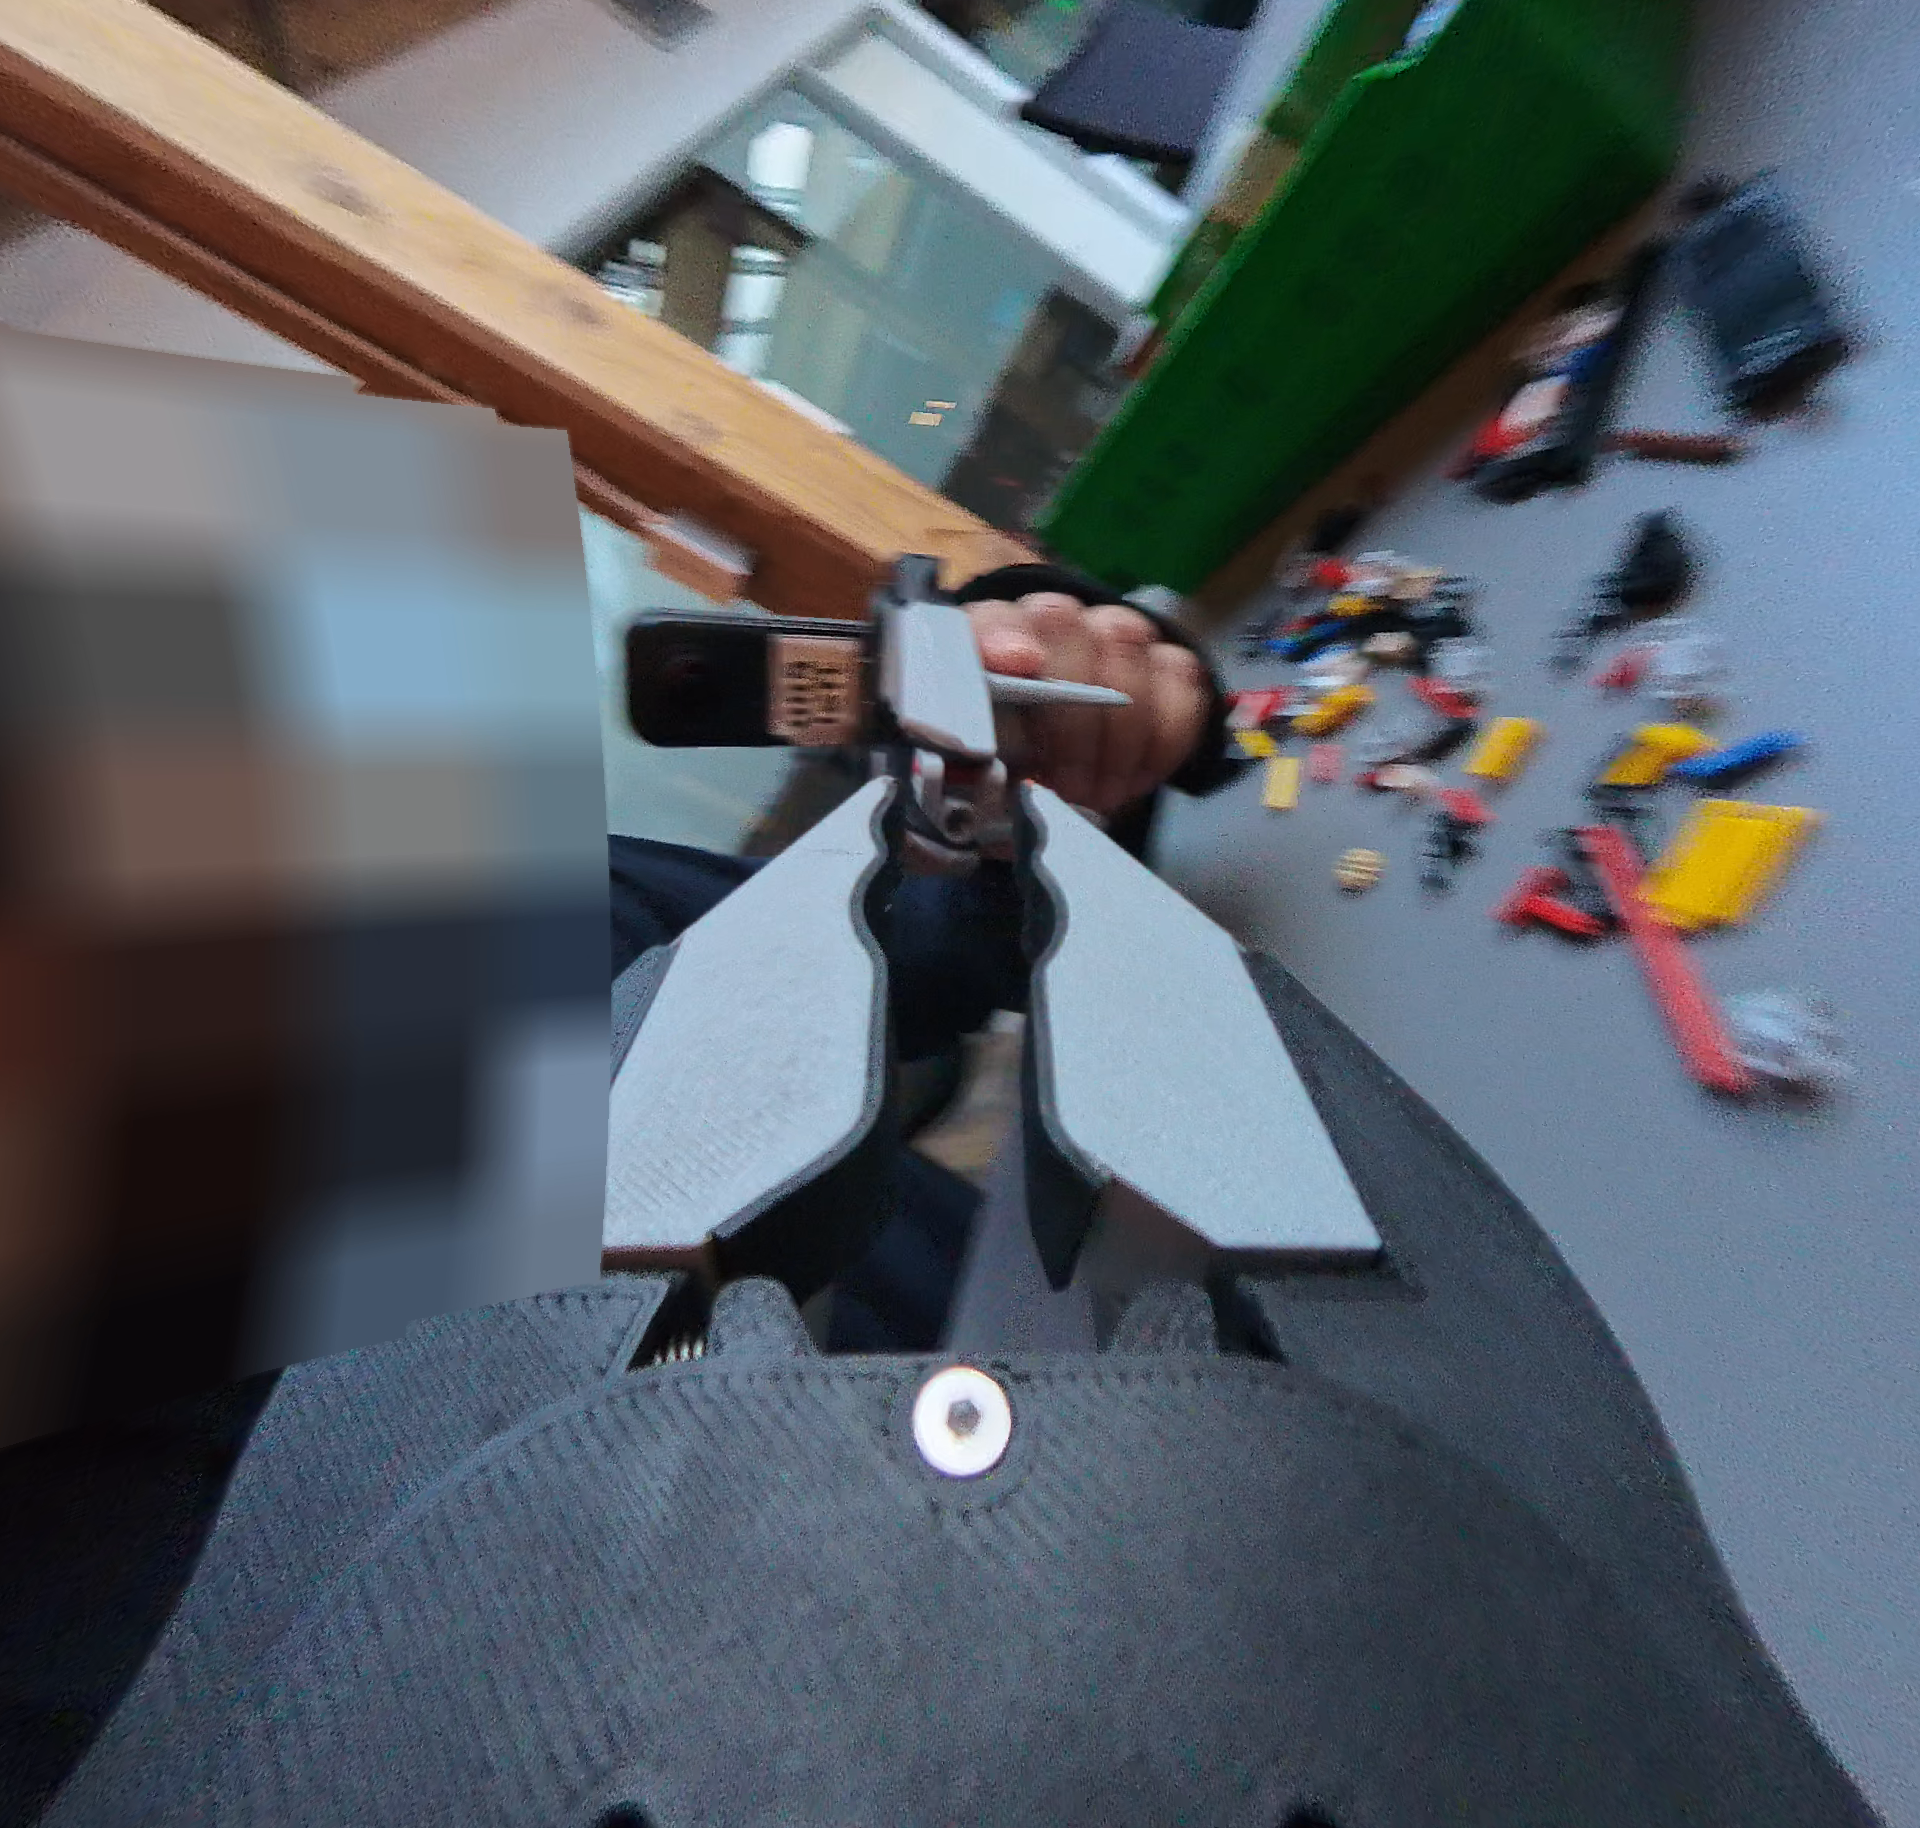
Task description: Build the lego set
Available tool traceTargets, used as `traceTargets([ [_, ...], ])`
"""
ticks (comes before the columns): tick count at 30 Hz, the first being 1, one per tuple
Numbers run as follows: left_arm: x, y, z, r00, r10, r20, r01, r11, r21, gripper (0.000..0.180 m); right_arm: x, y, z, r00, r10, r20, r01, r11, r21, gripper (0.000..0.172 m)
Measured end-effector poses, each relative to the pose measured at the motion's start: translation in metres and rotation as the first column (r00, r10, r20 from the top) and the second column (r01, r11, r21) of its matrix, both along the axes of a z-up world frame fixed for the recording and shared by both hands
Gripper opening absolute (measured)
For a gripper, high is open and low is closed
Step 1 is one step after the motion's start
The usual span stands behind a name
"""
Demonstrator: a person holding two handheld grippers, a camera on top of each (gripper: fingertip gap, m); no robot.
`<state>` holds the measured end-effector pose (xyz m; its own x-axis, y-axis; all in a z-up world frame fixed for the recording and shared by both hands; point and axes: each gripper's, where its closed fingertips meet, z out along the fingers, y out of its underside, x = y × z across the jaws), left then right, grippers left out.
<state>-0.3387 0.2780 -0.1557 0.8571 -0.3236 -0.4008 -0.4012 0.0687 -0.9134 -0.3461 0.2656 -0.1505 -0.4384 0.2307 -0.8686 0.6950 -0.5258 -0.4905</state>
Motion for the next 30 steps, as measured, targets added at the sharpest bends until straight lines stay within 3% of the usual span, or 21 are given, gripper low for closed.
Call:
traceTargets([
  [1,-0.007,0.001,-0.006,0.999,0.028,-0.028,-0.029,0.999,-0.024,0.013,-0.003,0.011,-0.012,0.999,-0.051,0.014,0.049,0.990,0.134,0.019],
  [3,-0.022,0.004,-0.028,0.996,0.062,-0.065,-0.070,0.989,-0.130,0.013,-0.003,0.036,-0.043,0.991,-0.130,0.028,0.101,0.873,0.477,0.016],
  [5,-0.037,0.006,-0.046,0.985,0.109,-0.131,-0.134,0.970,-0.202,0.014,0.003,0.052,-0.067,0.989,-0.144,0.037,0.077,0.709,0.701,0.016],
  [9,-0.067,0.005,-0.066,0.951,0.202,-0.232,-0.263,0.925,-0.272,0.014,0.010,0.043,-0.098,0.993,-0.072,0.093,-0.042,0.519,0.854,0.017],
  [13,-0.101,-0.002,-0.047,0.925,0.335,-0.178,-0.368,0.906,-0.208,0.014,0.007,0.043,-0.122,0.989,-0.048,0.143,-0.119,0.327,0.937,0.015],
  [17,-0.131,-0.014,-0.035,0.887,0.442,-0.136,-0.460,0.874,-0.159,0.014,-0.004,0.034,-0.122,0.989,-0.015,0.146,-0.135,0.297,0.945,0.014],
  [21,-0.137,-0.017,-0.031,0.885,0.455,-0.100,-0.465,0.872,-0.151,0.014,-0.016,0.024,-0.113,0.992,0.035,0.119,-0.124,0.295,0.947,0.012],
  [25,-0.114,-0.011,-0.047,0.925,0.347,-0.158,-0.375,0.902,-0.215,0.014,-0.019,0.003,-0.113,0.973,0.206,0.100,-0.158,0.287,0.945,0.007],
  [30,-0.088,-0.011,-0.086,0.954,0.189,-0.235,-0.270,0.880,-0.389,0.014,-0.029,0.010,-0.121,0.930,0.349,0.116,-0.170,0.127,0.977,0.007],
])
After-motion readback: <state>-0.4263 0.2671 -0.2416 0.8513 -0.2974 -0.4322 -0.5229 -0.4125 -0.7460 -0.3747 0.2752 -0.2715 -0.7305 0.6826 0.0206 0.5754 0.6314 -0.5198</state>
